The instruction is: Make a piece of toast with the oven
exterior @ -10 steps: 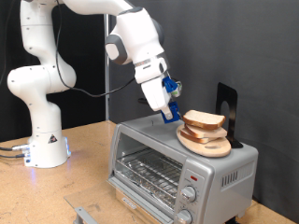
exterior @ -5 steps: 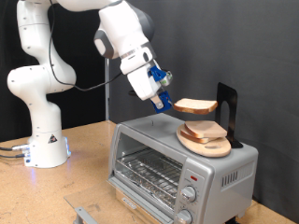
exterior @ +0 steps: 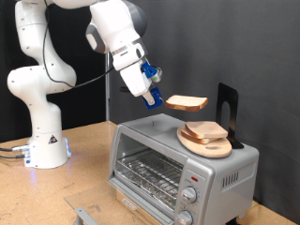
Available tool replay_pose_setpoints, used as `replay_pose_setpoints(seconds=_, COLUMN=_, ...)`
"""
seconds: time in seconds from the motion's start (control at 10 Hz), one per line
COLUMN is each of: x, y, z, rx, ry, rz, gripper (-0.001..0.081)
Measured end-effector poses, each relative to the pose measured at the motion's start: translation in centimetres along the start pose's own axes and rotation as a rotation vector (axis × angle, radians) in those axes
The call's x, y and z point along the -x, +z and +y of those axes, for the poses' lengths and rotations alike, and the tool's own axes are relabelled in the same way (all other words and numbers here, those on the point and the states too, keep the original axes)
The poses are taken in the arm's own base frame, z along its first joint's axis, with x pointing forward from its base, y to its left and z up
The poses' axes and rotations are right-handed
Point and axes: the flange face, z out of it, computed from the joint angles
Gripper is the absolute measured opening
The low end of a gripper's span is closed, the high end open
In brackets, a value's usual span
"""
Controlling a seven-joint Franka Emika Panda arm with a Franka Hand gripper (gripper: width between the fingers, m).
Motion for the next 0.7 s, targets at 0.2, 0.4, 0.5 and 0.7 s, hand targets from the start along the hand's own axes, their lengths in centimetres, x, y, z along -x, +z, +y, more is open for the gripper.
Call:
replay_pose_setpoints(seconds=0.2, x=1.0, y=-0.5, z=2.2, rx=-0.006, ry=-0.002, rz=0.002, gripper=0.0425)
replay_pose_setpoints(seconds=0.4, x=2.4, y=-1.7, z=4.9, rx=-0.02, ry=-0.015, rz=-0.016, gripper=0.0425)
replay_pose_setpoints(seconds=0.5, x=3.2, y=-2.4, z=6.1, rx=-0.036, ry=-0.028, rz=-0.035, gripper=0.0425)
replay_pose_setpoints(seconds=0.7, x=4.7, y=-3.8, z=8.5, rx=-0.053, ry=-0.041, rz=-0.056, gripper=0.0425)
